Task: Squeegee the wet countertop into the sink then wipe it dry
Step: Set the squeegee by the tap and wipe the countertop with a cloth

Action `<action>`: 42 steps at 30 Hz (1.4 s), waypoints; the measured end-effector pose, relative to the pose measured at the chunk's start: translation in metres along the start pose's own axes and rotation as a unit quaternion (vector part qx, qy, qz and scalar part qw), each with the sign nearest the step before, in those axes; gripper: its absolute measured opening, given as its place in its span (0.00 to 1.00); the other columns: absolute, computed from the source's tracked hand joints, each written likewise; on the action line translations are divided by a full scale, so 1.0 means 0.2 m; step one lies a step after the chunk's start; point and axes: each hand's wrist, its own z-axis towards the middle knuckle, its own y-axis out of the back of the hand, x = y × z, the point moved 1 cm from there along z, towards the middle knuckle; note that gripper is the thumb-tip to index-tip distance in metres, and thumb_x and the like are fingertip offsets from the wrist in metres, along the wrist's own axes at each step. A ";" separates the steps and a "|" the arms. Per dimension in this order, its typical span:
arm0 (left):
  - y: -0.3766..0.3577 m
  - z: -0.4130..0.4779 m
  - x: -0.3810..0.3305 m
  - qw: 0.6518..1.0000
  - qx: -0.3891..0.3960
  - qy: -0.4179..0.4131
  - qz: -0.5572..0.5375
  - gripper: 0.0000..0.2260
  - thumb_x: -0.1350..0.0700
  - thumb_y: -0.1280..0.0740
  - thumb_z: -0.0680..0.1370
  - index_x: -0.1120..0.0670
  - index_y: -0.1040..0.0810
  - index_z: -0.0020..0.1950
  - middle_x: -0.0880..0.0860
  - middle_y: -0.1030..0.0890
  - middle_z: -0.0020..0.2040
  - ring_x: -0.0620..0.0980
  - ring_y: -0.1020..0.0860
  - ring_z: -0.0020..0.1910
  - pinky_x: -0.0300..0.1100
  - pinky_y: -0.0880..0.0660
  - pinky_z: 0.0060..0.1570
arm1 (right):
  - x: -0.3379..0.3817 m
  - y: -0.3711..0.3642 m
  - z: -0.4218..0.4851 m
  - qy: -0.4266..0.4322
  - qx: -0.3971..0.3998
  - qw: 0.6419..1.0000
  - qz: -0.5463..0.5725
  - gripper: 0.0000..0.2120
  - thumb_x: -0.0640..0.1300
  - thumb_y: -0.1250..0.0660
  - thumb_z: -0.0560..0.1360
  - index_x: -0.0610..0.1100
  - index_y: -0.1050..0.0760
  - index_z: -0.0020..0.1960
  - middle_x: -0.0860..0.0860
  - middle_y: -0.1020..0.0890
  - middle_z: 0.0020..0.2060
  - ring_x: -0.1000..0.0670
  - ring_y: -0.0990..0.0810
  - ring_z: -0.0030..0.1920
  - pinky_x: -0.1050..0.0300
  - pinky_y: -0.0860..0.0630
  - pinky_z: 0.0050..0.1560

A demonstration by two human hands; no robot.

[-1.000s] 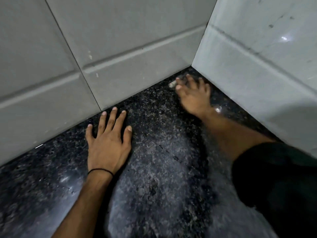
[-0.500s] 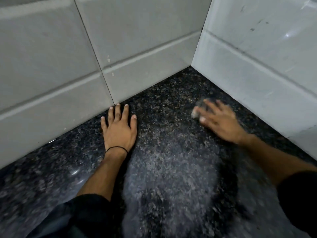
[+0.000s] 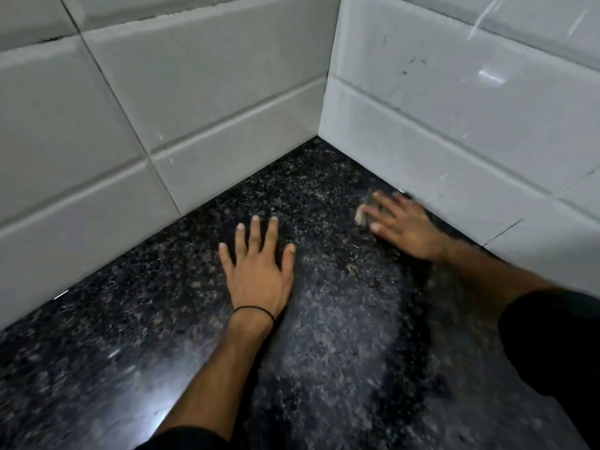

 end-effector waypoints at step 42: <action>0.15 -0.37 0.43 0.991 0.035 0.108 -0.067 0.25 0.54 0.39 0.81 0.53 0.38 0.78 0.55 0.44 0.80 0.55 0.47 0.79 0.58 0.50 0.74 | 1.25 -0.04 -0.25 0.033 -0.006 0.964 0.264 0.24 0.58 0.52 0.83 0.62 0.49 0.79 0.57 0.53 0.80 0.44 0.58 0.79 0.42 0.62 0.75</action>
